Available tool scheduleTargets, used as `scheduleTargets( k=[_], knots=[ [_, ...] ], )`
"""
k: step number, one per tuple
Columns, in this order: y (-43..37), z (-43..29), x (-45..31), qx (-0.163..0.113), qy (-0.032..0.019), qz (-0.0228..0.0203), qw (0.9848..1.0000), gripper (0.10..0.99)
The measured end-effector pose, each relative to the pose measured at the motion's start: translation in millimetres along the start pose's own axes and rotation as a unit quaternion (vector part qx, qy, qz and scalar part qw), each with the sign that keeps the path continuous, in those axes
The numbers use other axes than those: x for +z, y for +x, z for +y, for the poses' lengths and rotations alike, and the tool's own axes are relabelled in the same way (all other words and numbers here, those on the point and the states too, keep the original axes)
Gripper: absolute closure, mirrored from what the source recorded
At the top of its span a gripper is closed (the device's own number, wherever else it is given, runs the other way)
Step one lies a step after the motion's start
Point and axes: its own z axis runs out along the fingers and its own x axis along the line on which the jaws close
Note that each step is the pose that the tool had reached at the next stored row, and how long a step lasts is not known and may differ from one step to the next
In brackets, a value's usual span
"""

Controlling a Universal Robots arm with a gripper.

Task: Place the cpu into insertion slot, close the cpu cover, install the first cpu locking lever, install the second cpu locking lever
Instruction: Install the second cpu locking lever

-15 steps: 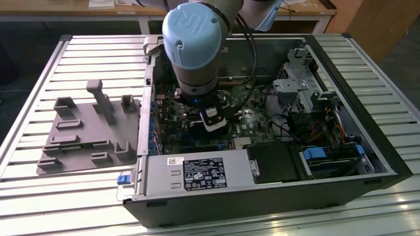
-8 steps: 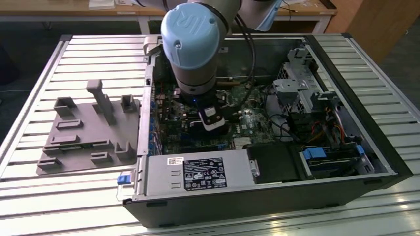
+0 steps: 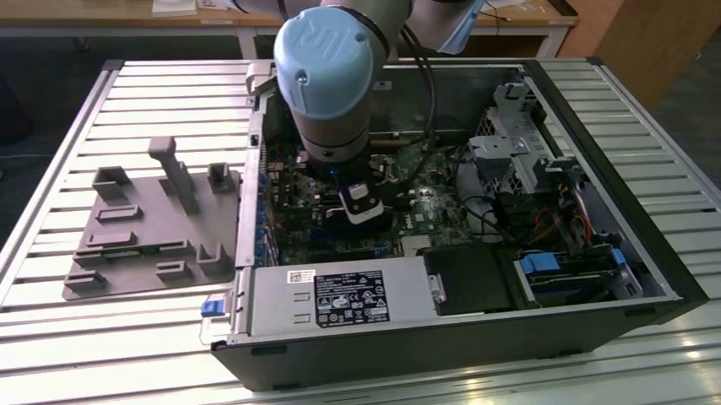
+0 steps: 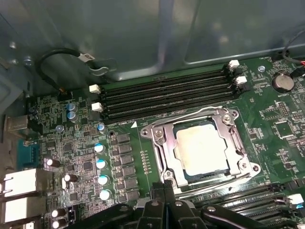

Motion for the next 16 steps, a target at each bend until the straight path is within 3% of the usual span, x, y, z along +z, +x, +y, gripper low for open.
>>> scheduleTargets(
  k=[11, 16],
  knots=[
    [1.2, -0.7, 2.4, 0.0, 0.0001, 0.0, 1.0, 0.984],
    [1.1, 1.1, -2.0, 0.0, -0.0002, 0.0, 1.0, 0.984]
  ],
)
